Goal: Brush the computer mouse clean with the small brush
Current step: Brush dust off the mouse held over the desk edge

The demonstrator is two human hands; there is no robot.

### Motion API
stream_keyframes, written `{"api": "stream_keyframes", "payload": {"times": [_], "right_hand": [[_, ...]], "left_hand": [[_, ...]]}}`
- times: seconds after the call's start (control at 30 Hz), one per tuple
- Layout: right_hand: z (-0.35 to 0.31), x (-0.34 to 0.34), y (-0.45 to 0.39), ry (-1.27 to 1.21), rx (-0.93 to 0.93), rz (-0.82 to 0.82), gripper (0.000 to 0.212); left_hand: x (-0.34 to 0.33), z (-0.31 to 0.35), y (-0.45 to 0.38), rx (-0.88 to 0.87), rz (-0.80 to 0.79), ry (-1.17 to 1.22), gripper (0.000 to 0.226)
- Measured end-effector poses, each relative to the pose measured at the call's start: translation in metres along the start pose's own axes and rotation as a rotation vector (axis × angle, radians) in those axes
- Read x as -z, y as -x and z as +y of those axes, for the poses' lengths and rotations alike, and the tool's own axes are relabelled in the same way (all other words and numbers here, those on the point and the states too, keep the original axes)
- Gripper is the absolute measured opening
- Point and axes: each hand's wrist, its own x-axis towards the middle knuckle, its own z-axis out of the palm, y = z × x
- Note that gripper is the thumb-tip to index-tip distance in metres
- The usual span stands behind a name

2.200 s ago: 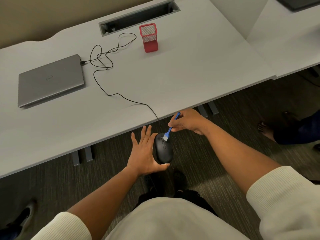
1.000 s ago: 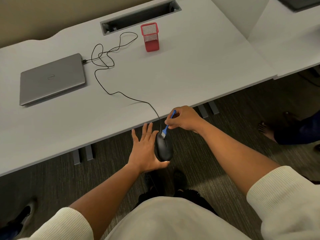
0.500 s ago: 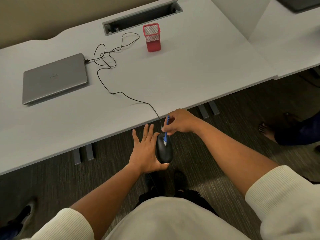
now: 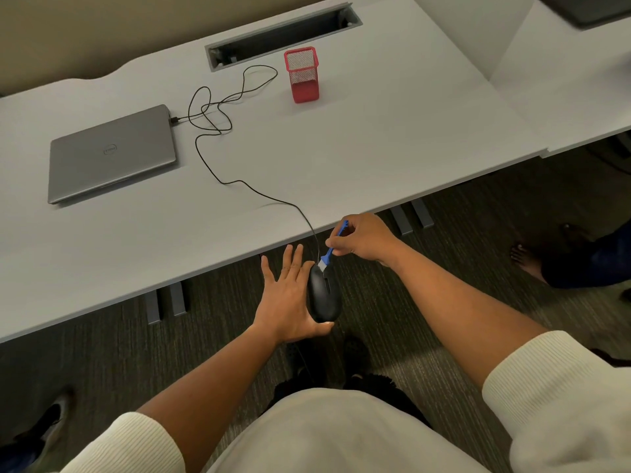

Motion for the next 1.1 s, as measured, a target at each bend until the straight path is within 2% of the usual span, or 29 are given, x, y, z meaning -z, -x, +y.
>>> {"api": "stream_keyframes", "payload": {"times": [0.13,0.33,0.5,0.6,0.7,0.77,0.87,0.93,1.1], "right_hand": [[0.006,0.001,-0.002,0.023,-0.048,0.120,0.013],[0.007,-0.001,0.004,-0.205,-0.090,-0.009,0.017],[0.014,0.000,0.004,-0.191,-0.158,0.129,0.020],[0.010,0.000,0.006,-0.334,-0.146,0.057,0.021],[0.006,-0.005,0.007,-0.351,-0.134,-0.036,0.022],[0.008,-0.011,0.007,-0.288,-0.141,0.021,0.018],[0.015,-0.011,0.006,-0.161,-0.142,0.209,0.009],[0.018,-0.007,0.006,-0.224,-0.140,0.243,0.008],[0.007,-0.003,0.009,-0.464,-0.159,0.052,0.015]], "left_hand": [[-0.001,-0.001,0.003,0.005,-0.002,0.002,0.129],[-0.001,0.000,0.006,0.003,0.004,-0.014,0.130],[-0.003,-0.004,0.011,0.008,0.006,-0.009,0.129],[-0.005,-0.004,0.011,0.004,0.007,-0.007,0.130],[-0.005,-0.004,0.012,-0.001,0.016,-0.005,0.130],[-0.005,-0.003,0.012,-0.003,0.020,-0.010,0.129],[-0.004,-0.005,0.014,-0.002,0.024,-0.014,0.129],[-0.003,-0.007,0.014,-0.001,0.026,-0.011,0.129],[-0.001,-0.005,0.014,-0.010,0.027,-0.008,0.128]]}}
